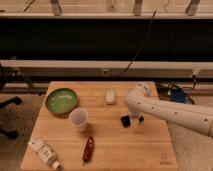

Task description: Place the eraser on the white sponge

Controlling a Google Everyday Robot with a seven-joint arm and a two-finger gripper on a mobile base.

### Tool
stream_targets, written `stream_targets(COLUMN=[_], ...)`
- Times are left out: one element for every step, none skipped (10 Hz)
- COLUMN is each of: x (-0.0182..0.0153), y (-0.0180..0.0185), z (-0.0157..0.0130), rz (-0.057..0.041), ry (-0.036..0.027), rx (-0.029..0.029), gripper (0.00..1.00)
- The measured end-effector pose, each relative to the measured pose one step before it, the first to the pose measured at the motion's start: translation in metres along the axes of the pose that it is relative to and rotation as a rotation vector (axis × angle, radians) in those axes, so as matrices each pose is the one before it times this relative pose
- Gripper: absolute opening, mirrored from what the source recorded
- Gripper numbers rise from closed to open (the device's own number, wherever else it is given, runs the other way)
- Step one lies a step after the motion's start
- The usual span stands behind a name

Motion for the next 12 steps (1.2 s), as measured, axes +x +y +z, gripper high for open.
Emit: stream_targets(x=[-0.00021,0.00001,0.00009,0.00188,0.00153,0.00039,-0.00092,0.00063,0.00066,0.00076,0.00006,-0.00029], y=[-0.00009,0.00032,-0.00194,-0.00043,-0.00090,-0.00110,-0.00140,-0.00053,-0.00037,0.00039,0.00011,-0.00103], z=[0.00209,0.00028,-0.00061,0.00079,0.00053,0.00057,0.00116,0.00143,0.00275,0.00428,0.00435,0.00289], rz=[-0.00415,0.00011,-0.00444,-0.00392,-0.00615,-0.01178,-0.01448,-0.00578,-0.00686,-0.00640,-0.00493,-0.00307], ry=[0.00164,-0.00021,-0.00245,0.00161,0.00081,-0.00128,-0.00764,-0.00693,-0.01497,-0.02481,-0.02051,-0.01428], rx=[-0.00080,-0.00110,-0.00083,-0.00807,-0.00916,-0.01353,-0.01725,-0.00939,-0.01235,-0.01691,-0.01194,-0.00467], gripper=[0.80,0.80,0.80,0.80,0.80,0.80,0.80,0.80,0.80,0.80,0.80,0.80])
